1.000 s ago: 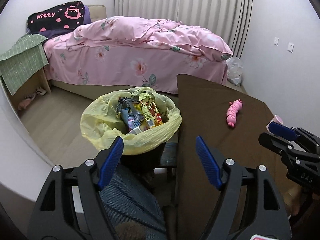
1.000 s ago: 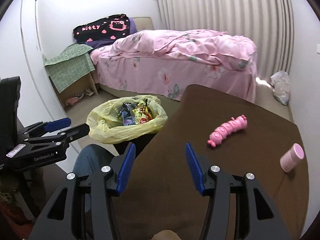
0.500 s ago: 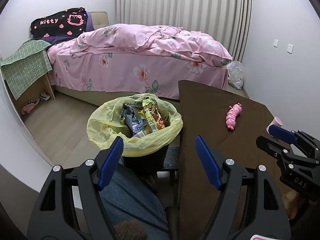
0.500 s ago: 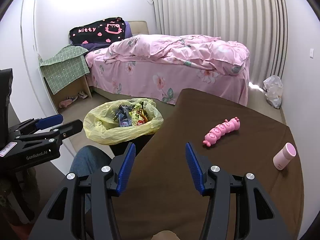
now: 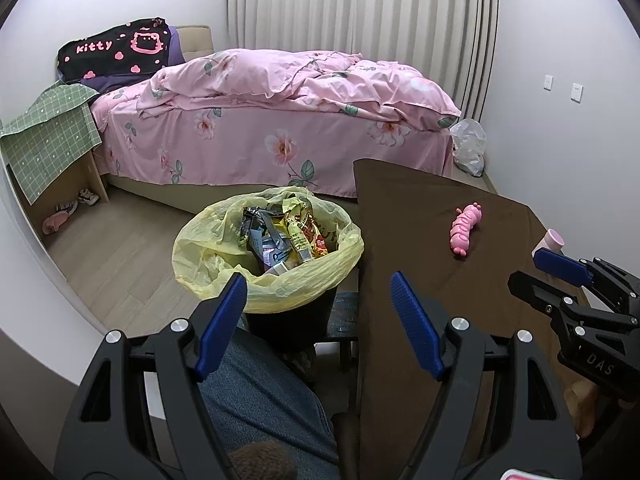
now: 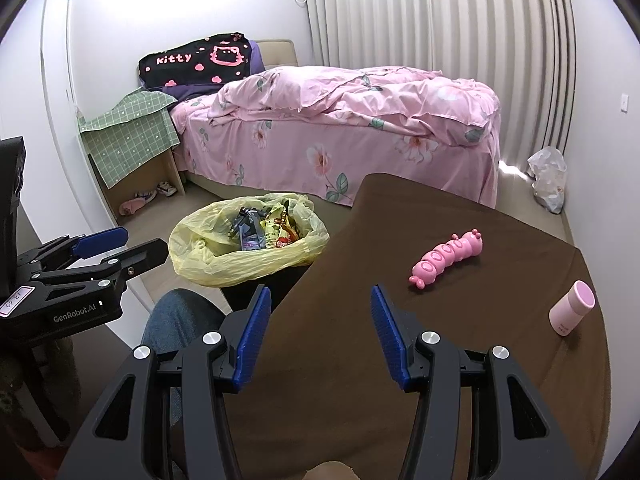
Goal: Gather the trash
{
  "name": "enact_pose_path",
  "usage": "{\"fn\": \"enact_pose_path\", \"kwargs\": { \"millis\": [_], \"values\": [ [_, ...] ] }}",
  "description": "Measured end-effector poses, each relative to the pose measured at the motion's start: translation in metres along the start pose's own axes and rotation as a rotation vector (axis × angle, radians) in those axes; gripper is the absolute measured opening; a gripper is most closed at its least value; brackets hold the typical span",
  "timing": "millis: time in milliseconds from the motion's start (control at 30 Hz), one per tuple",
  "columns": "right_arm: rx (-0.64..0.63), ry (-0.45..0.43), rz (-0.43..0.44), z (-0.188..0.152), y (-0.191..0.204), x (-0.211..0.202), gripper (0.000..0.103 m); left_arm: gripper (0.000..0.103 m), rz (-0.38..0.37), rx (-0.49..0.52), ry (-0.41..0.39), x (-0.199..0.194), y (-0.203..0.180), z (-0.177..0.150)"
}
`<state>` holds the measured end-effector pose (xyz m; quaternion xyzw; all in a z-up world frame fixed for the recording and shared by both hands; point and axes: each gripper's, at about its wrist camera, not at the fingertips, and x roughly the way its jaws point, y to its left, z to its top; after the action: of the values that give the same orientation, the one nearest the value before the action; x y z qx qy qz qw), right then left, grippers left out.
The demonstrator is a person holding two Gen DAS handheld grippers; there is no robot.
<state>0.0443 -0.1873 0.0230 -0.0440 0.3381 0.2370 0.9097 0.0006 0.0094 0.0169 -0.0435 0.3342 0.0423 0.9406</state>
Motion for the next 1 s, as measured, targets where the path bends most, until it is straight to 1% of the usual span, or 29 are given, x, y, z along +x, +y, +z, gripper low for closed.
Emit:
{"fn": "enact_pose_path", "kwargs": {
  "millis": [433, 1000],
  "values": [
    [0.022, 0.002, -0.002, -0.0025, -0.0010, 0.0002, 0.049, 0.071, -0.006, 0.010, -0.004, 0.0000, 0.0004, -0.0015],
    [0.020, -0.004, -0.005, -0.0015, -0.0002, -0.0012, 0.049, 0.071, -0.011, 0.011, -0.007, -0.0004, 0.0074, -0.0009]
  ]
}}
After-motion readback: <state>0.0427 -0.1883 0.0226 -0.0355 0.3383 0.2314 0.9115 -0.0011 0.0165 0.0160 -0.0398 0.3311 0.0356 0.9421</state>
